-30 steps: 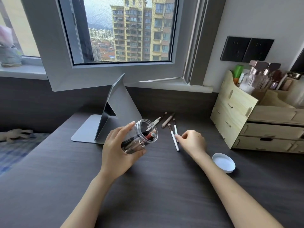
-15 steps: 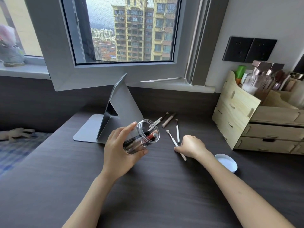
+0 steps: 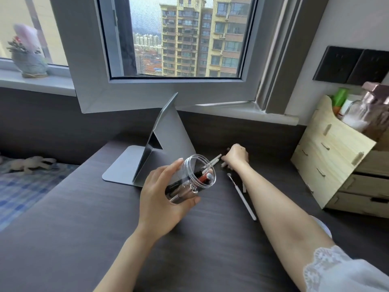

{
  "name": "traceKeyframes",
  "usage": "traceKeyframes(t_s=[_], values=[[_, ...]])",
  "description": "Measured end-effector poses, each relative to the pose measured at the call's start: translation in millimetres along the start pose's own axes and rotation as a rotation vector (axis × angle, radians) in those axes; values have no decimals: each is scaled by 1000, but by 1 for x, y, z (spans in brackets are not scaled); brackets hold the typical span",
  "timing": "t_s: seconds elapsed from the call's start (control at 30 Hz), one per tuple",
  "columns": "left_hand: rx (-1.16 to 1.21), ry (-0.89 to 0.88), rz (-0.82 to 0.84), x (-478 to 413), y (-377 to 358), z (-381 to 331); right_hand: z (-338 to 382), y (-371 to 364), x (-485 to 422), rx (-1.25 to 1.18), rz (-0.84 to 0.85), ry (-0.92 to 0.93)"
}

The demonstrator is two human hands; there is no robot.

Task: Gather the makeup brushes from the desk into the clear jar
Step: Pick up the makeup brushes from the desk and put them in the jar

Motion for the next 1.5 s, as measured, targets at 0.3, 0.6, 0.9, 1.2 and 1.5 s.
traceKeyframes(t_s=[0.3, 0.6, 0.9, 1.2, 1.5], values=[[-20, -23, 13, 0, -2, -2, -7, 25, 19, -409, -65, -94], [-68, -74, 43, 6, -9, -8, 84, 104, 171, -900, -69, 480], [-45, -50, 57, 8, -5, -8, 91, 81, 199, -627, -153, 581], [-34, -83, 74, 10, -8, -10, 86, 65, 201, -596, -127, 533], [-57, -93, 89, 9, -10, -8, 70, 74, 196, -613, -179, 615]])
Point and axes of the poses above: each hand's wrist, its own x-axis away from the middle knuckle, its own y-axis out of the back of the hand, z = x × y, the point moved 8 cm from there along -x, towards the middle knuckle, and after that the axes turned 14 degrees about y, right-handed, at the moved point
